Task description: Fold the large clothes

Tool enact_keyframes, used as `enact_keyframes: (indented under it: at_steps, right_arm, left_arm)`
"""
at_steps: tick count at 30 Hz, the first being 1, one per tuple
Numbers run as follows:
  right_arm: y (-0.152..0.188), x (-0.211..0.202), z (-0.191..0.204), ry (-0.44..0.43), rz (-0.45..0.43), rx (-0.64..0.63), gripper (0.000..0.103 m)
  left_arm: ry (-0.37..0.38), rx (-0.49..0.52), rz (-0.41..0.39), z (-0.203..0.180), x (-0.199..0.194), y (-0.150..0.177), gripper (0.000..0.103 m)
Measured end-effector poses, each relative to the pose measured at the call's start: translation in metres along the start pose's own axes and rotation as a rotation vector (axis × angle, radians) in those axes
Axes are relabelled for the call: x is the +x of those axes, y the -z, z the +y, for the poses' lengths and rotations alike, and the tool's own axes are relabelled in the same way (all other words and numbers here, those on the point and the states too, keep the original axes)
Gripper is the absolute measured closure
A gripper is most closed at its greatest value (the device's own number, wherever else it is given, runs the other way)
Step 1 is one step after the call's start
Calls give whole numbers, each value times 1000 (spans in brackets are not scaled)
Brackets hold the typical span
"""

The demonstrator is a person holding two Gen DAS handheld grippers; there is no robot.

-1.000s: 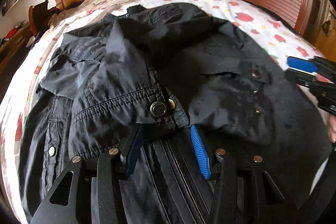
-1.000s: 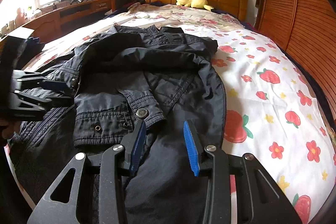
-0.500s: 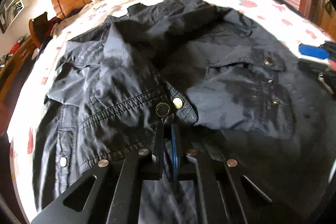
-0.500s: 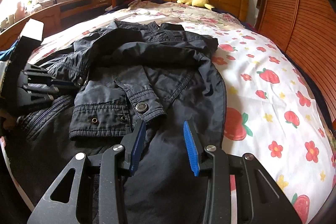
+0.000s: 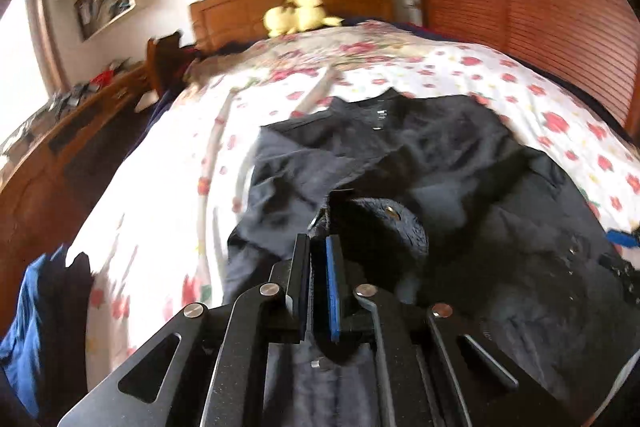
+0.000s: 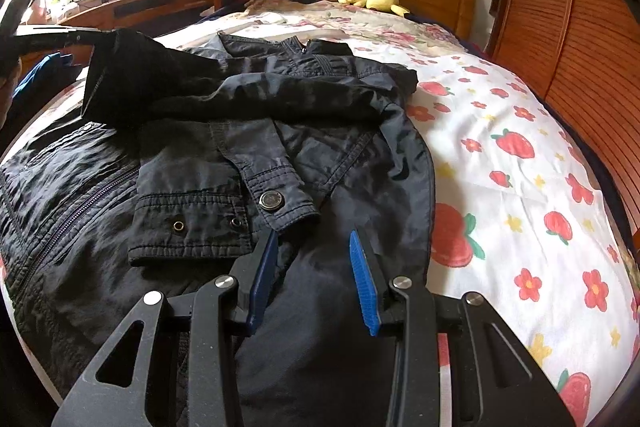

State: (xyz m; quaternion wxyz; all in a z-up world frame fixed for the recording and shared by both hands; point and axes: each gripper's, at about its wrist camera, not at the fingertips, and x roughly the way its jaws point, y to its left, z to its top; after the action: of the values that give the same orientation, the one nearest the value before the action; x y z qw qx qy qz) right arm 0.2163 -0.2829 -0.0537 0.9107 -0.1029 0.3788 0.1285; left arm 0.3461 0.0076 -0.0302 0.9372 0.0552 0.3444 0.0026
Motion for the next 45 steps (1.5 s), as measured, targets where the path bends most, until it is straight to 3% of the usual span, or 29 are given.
enact_keyframes:
  at_steps: [3, 7, 9, 16, 19, 24, 30, 32, 34, 39, 45]
  right_arm:
    - [0, 1, 0, 0, 4, 0, 64]
    - [-1, 3, 2, 5, 7, -7, 64]
    - [-1, 3, 3, 8, 5, -9, 64]
    - [0, 3, 0, -5, 5, 15, 64]
    - [0, 3, -2, -17, 4, 31, 58]
    - [-3, -3, -6, -38, -30, 61, 33]
    - [-2, -2, -3, -24, -15, 41, 31]
    - [-1, -2, -1, -16, -13, 30, 31]
    - [-1, -1, 0, -13, -12, 20, 31]
    - [0, 2, 1, -10, -4, 12, 31]
    - [0, 4, 1, -10, 1, 11, 31]
  left_arm:
    - [54, -57, -2, 16, -7, 6, 91]
    - [61, -64, -25, 25, -15, 17, 67]
    - [74, -70, -21, 23, -18, 24, 64]
    - [78, -93, 55, 34, -2, 49, 62]
    - [92, -124, 102, 36, 17, 57, 62]
    - [95, -144, 151, 32, 37, 58, 62]
    - [85, -137, 196, 25, 54, 57, 62]
    - [84, -131, 192, 24, 55, 59, 66]
    - [102, -128, 190, 23, 56, 59, 97]
    - [115, -97, 167, 16, 41, 57, 100]
    - [154, -44, 75, 3, -13, 52, 100]
